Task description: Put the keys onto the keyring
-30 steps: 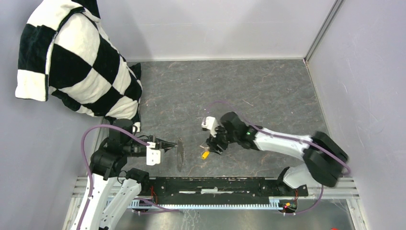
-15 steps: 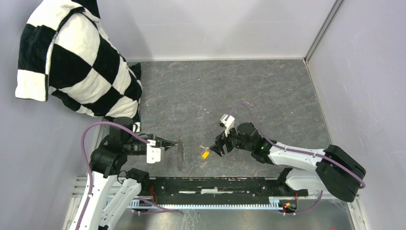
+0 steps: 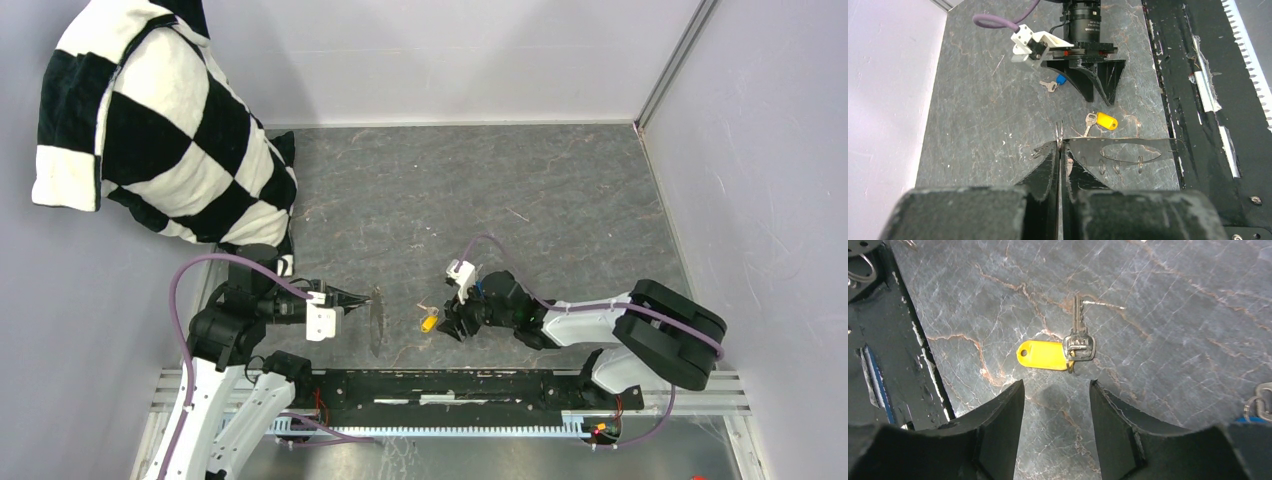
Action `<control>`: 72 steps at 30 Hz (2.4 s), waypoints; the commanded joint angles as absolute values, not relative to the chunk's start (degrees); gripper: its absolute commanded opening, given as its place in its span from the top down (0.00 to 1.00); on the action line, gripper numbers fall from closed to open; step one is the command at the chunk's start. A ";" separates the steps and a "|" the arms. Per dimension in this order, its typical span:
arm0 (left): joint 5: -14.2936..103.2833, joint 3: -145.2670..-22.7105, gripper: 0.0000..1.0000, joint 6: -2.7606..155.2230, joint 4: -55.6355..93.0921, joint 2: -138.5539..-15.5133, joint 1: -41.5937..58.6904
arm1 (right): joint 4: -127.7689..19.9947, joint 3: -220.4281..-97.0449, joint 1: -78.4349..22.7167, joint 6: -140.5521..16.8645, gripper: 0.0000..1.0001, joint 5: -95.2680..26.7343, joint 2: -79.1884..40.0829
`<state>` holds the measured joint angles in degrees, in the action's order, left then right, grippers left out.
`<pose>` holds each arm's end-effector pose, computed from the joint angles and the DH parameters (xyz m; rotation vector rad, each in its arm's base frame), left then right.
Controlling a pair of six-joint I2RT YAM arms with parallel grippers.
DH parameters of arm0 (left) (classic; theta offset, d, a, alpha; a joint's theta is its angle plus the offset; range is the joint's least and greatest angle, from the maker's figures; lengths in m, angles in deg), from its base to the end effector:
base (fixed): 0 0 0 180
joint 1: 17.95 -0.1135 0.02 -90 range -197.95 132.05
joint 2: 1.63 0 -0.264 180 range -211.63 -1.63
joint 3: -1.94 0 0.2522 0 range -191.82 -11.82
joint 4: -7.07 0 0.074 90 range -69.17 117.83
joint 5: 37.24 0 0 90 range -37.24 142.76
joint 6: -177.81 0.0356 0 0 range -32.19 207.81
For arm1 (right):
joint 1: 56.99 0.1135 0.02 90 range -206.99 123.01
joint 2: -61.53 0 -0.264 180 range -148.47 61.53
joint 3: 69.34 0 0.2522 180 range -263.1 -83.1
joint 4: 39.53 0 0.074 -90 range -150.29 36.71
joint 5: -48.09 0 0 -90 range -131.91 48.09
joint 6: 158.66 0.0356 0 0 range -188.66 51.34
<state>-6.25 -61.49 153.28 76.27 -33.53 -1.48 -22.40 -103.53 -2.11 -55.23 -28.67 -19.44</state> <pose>0.0718 -0.0531 0.3285 1.6124 1.0669 -0.5797 0.1347 0.2057 0.1367 -0.9243 2.0203 0.9365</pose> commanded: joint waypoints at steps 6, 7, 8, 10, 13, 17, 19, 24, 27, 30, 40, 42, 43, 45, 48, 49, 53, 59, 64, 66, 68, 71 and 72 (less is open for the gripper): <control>-7.25 -63.88 0.98 152.85 75.49 -33.37 -1.52 | -20.96 -108.43 -0.38 -58.24 0.53 -33.37 -24.95; -7.20 -63.85 0.98 152.76 75.49 -33.29 -1.52 | -21.03 -108.92 -0.34 -58.46 0.54 -33.64 -25.42; -7.07 -63.85 0.98 152.75 75.44 -33.21 -1.52 | -21.01 -109.30 -0.32 -58.67 0.55 -33.68 -25.92; -6.99 -63.86 0.98 152.67 75.50 -33.03 -1.52 | -20.88 -109.81 -0.41 -58.84 0.57 -33.57 -26.44; -6.84 -63.85 0.98 152.50 75.43 -32.77 -1.52 | -20.90 -109.91 -0.41 -59.11 0.60 -33.91 -26.39; -6.72 -63.68 0.98 152.50 75.48 -32.48 -1.52 | -21.34 -109.69 -0.42 -59.24 0.71 -33.86 -26.28; -6.77 -63.69 0.98 152.49 75.48 -32.50 -1.52 | -22.26 -109.99 -0.32 -59.44 0.77 -33.57 -26.27; -6.80 -63.76 0.98 152.30 75.50 -32.40 -1.52 | -24.38 -110.18 -0.42 -60.45 0.80 -32.58 -25.60; -6.76 -63.76 0.98 152.11 75.49 -32.28 -1.52 | -24.69 -110.26 -0.39 -60.57 0.76 -32.17 -25.52; -6.81 -63.89 0.98 152.06 75.44 -32.14 -1.52 | -24.90 -110.65 -0.39 -60.50 0.77 -31.85 -25.70; -6.81 -64.09 0.98 151.86 75.37 -32.20 -1.52 | -26.52 -110.00 0.19 -60.85 0.63 -31.42 -23.42; -6.91 -64.11 0.98 151.88 75.45 -32.28 -1.54 | -26.57 -109.78 0.24 -60.83 0.62 -31.39 -23.23; -6.94 -64.11 0.98 151.83 75.50 -32.30 -1.52 | -26.56 -109.73 0.21 -60.76 0.62 -31.46 -23.11; -7.01 -64.11 0.98 151.83 75.50 -32.30 -1.54 | -26.91 -109.91 0.30 -60.56 0.62 -31.46 -23.20; -6.89 -64.13 0.98 151.80 75.49 -32.19 -1.58 | -27.36 -109.67 0.28 -60.42 0.65 -31.58 -23.08; -6.77 -64.12 0.98 151.76 75.47 -32.21 -1.52 | -27.30 -109.49 0.29 -60.45 0.67 -31.71 -23.05; -6.98 -63.94 0.98 151.97 75.48 -32.29 -1.52 | -27.11 -110.21 0.31 -61.03 0.79 -31.90 -23.71; -6.94 -63.56 0.98 151.65 75.46 -32.09 -1.52 | -26.24 -110.69 0.36 -61.91 0.95 -31.21 -23.96; -6.89 -63.15 0.98 152.51 76.17 -31.84 -1.52 | -25.87 -110.70 0.32 -62.90 1.00 -29.94 -22.77; -6.92 -63.24 0.98 152.59 76.36 -31.94 -1.52 | -25.94 -110.68 0.31 -63.65 1.00 -29.80 -21.76; -7.19 -63.24 0.98 152.36 76.38 -32.11 -1.52 | -26.76 -110.89 0.33 -65.47 1.00 -29.45 -19.77; -8.57 -63.17 0.98 151.09 76.38 -32.83 -1.52 | -27.42 -110.58 0.69 -70.46 1.00 -30.16 -14.93; -9.26 -63.15 0.98 150.64 76.38 -33.19 -1.52 | -27.88 -110.53 0.85 -72.73 1.00 -30.48 -13.50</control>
